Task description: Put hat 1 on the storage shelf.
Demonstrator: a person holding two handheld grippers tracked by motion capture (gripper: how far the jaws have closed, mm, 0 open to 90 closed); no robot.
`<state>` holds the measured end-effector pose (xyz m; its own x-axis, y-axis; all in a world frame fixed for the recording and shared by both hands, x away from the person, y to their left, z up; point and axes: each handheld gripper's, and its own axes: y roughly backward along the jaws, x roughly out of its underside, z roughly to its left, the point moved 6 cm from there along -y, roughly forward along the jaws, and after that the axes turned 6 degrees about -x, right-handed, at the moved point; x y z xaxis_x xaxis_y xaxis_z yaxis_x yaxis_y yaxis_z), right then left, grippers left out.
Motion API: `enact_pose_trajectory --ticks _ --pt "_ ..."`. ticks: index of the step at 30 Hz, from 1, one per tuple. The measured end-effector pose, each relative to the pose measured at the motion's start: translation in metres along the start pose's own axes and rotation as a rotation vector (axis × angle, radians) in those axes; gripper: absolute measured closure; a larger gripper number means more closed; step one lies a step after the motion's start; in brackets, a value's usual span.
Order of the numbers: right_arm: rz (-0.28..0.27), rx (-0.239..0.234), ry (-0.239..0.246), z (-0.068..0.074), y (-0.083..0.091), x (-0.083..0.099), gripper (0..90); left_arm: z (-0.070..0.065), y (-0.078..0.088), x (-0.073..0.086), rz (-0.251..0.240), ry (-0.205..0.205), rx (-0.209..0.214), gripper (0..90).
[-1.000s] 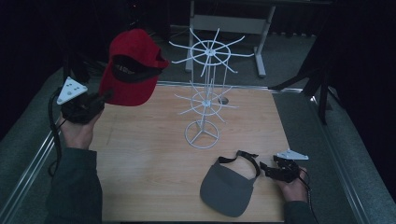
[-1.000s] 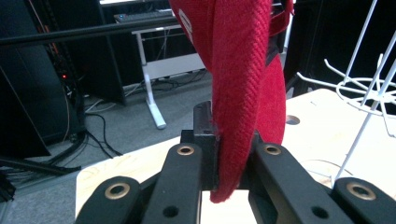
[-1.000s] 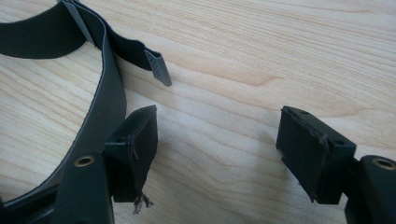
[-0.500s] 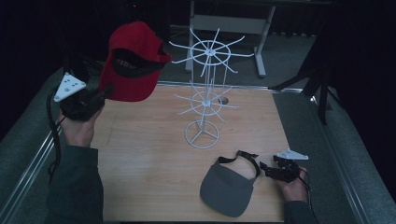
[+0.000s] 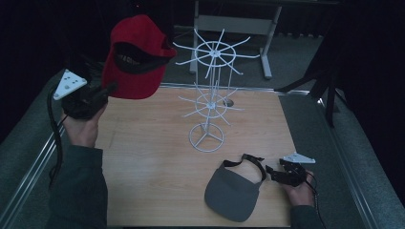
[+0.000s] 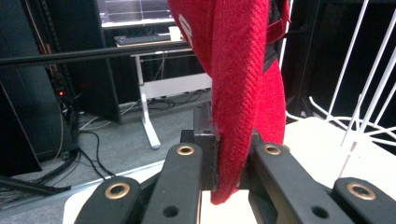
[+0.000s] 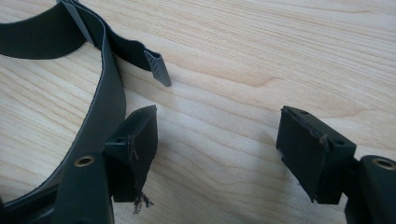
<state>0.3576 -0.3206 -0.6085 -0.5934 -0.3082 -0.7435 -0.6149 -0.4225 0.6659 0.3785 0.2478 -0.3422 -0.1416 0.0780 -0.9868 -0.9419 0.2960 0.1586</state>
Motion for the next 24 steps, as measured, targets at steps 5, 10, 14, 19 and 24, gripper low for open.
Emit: enact_pose_trajectory --ticks 5,10,14,19,24 --pt "0.0 0.0 0.0 0.0 0.0 0.0 29.3 -0.002 0.002 -0.005 -0.021 0.006 0.002 85.7" --pt "0.0 0.0 0.0 0.0 0.0 0.0 29.3 -0.003 0.002 -0.008 -0.032 0.007 -0.008 85.7" --pt "0.0 0.0 0.0 0.0 0.0 0.0 29.3 -0.004 0.002 -0.009 -0.044 0.026 -0.007 85.7" --pt "0.0 0.0 0.0 0.0 0.0 0.0 29.3 -0.007 0.004 -0.013 -0.064 0.044 0.017 85.7" --pt "0.0 0.0 0.0 0.0 0.0 0.0 29.3 -0.008 0.009 -0.018 -0.091 0.061 0.033 85.7"
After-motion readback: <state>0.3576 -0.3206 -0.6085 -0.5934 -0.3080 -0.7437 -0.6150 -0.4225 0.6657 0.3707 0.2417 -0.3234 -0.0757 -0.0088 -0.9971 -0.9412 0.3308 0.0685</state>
